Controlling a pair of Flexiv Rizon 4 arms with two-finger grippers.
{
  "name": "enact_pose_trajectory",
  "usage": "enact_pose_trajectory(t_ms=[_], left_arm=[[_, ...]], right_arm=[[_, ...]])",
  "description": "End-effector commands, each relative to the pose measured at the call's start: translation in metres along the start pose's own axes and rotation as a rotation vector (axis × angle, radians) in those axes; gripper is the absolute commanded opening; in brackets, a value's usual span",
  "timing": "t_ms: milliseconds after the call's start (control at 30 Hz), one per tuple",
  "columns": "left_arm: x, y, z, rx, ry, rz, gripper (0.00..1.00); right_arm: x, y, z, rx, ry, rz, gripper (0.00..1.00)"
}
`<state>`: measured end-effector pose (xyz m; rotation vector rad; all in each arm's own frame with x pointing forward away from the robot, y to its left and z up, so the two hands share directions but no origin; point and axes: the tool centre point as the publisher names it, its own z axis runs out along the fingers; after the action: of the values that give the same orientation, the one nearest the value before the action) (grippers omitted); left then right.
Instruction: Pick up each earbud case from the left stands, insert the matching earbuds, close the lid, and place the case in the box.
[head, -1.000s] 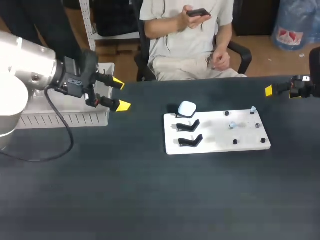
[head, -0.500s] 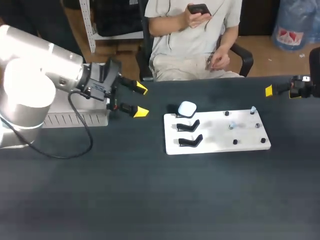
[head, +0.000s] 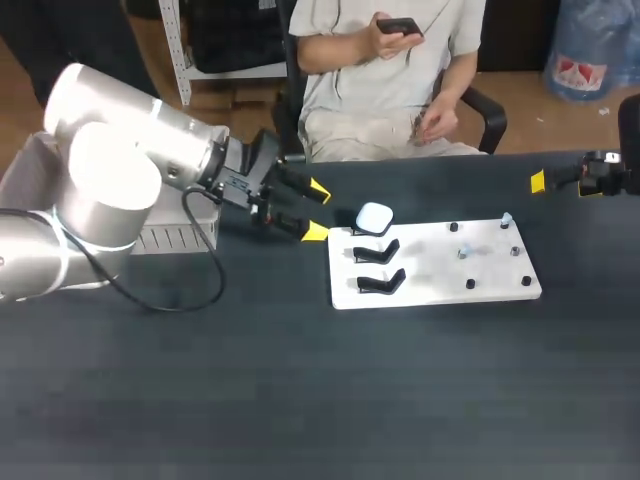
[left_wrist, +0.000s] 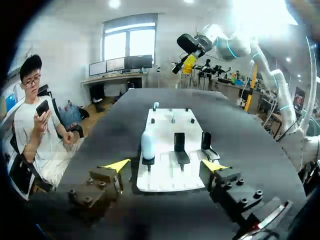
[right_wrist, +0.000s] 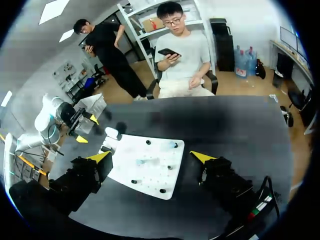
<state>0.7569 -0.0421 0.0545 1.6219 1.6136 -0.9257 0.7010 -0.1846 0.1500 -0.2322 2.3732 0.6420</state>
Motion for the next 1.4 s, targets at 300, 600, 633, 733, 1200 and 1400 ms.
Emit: enact_pose_trajectory(t_ms=[300, 600, 633, 733, 1200, 1400], left_arm=[[0.004, 0.019, 0.034, 0.089, -0.033, -0.001, 0.73], [-0.001, 0.016, 0.045, 0.099, -0.062, -0.006, 0.74], [-0.001, 0.016, 0.046, 0.099, -0.064, -0.005, 0.73], [-0.001, 0.017, 0.05, 0.089, -0.071, -0.005, 0.64], [-0.004, 0.019, 0.061, 0.089, -0.084, -0.005, 0.47], [-0.004, 0.02, 0.067, 0.095, -0.083, -0.003, 0.47]], right_arm=[[0.0, -0.001, 0.0, -0.002, 0.0, -0.001, 1.0], [0.0, -0.001, 0.0, -0.002, 0.0, -0.001, 1.0], [0.0, -0.001, 0.0, -0.002, 0.0, -0.001, 1.0], [0.0, -0.001, 0.0, -0.002, 0.0, -0.001, 1.0], [0.0, -0.001, 0.0, -0.002, 0.0, -0.001, 1.0], [0.0, -0.001, 0.0, -0.002, 0.0, -0.001, 1.0]])
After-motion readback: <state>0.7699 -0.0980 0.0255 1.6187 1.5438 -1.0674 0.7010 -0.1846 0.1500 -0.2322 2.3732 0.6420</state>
